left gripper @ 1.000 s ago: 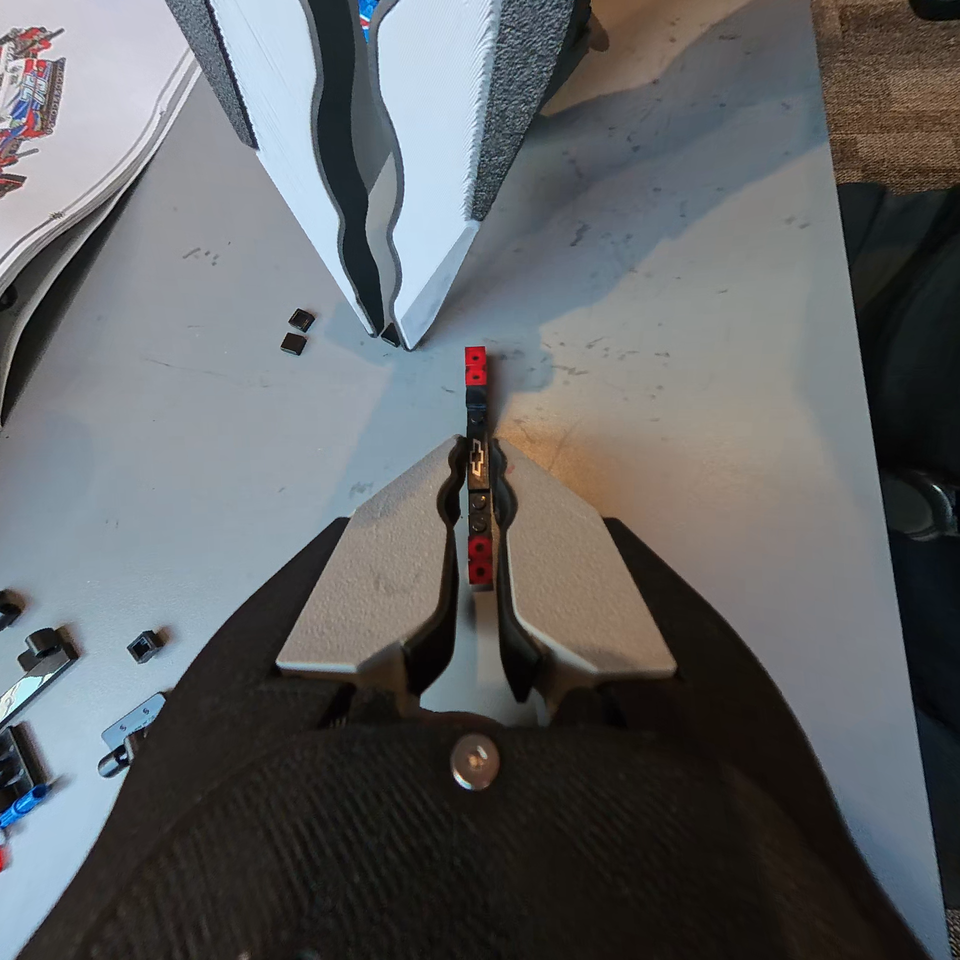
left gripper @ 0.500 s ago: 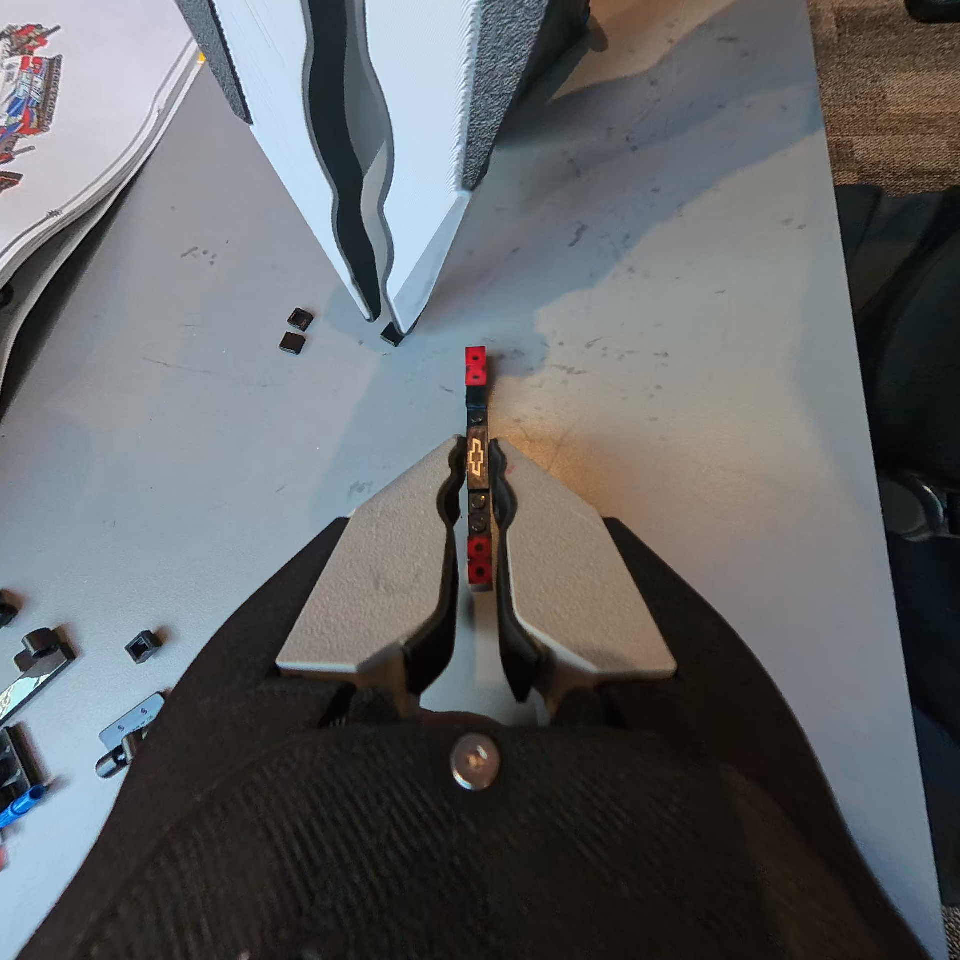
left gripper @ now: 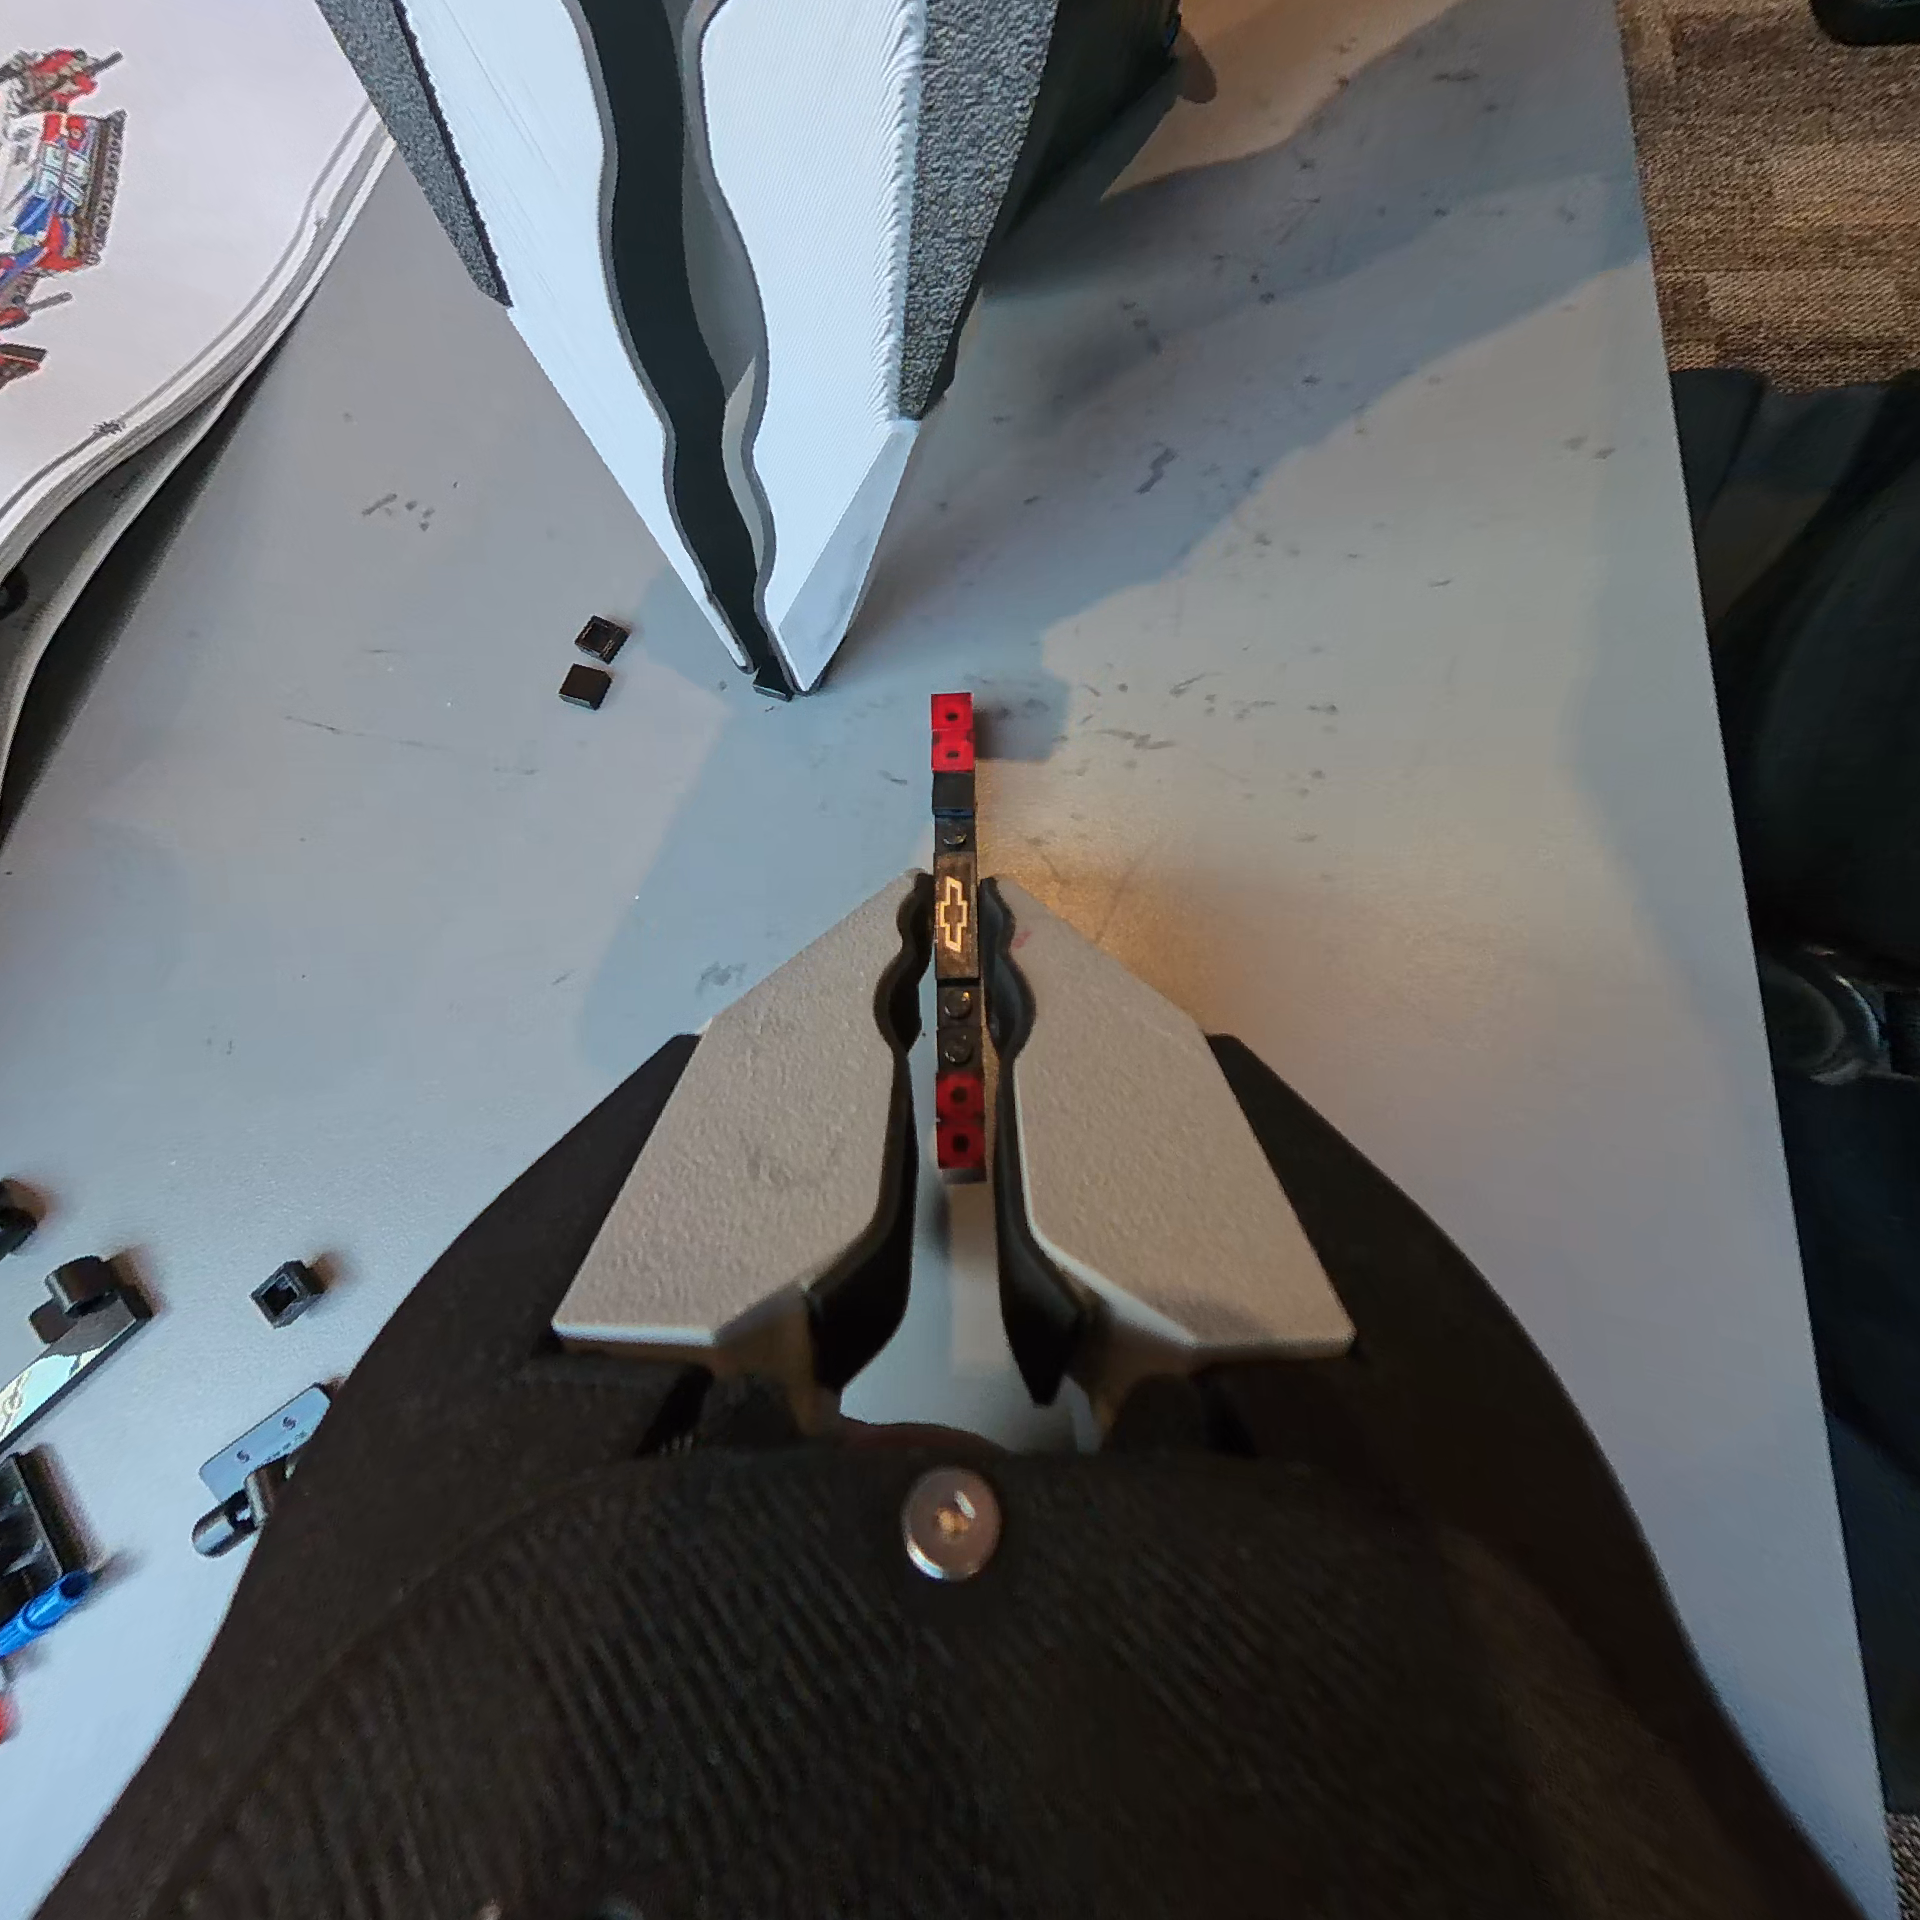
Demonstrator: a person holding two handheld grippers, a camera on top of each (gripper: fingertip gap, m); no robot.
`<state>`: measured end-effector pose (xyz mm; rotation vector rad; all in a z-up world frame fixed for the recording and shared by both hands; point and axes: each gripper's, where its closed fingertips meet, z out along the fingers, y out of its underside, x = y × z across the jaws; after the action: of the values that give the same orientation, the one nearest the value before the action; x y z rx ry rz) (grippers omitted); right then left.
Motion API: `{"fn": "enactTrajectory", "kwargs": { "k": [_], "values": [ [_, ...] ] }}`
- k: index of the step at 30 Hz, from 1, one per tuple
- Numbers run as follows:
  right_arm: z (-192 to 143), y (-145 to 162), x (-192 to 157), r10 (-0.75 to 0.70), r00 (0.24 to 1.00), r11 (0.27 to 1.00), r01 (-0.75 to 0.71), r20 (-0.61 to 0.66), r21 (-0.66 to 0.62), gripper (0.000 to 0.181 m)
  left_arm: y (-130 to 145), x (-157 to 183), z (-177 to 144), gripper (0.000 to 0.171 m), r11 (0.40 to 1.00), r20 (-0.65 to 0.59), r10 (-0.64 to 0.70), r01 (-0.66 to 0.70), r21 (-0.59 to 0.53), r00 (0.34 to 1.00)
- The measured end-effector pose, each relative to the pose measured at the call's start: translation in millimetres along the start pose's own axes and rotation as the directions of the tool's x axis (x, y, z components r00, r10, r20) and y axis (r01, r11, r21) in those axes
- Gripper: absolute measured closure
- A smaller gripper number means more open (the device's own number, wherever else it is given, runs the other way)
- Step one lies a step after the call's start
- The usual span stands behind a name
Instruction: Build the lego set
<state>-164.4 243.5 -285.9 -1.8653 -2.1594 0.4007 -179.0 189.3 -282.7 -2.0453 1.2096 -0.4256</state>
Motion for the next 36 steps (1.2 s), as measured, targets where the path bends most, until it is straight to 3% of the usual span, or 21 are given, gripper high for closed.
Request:
{"fn": "enactTrajectory", "kwargs": {
  "k": [12,22,26,36],
  "values": [
    [0,-2,-2,-0.114,0.993,0.993,0.114,0.004,-0.034,0.172,0,0,0,0.167,1.000,0.000,0.001,-0.001,0.000,1.000],
    [-6,-2,-2,-0.323,0.946,0.945,0.323,0.001,-0.047,0.170,0,0,0,0.167,1.000,-0.003,-0.002,0.002,0.000,1.000],
    [-7,-1,-5,-0.276,0.960,0.960,0.278,0.041,-0.041,0.171,0,0,0,0.166,1.000,-0.004,-0.002,0.002,0.000,1.000],
    [-8,-4,-6,-0.541,0.839,0.840,0.542,0.055,-0.008,0.173,0,1,0,0.166,1.000,-0.007,-0.006,0.006,0.000,1.000]
  ]
}}
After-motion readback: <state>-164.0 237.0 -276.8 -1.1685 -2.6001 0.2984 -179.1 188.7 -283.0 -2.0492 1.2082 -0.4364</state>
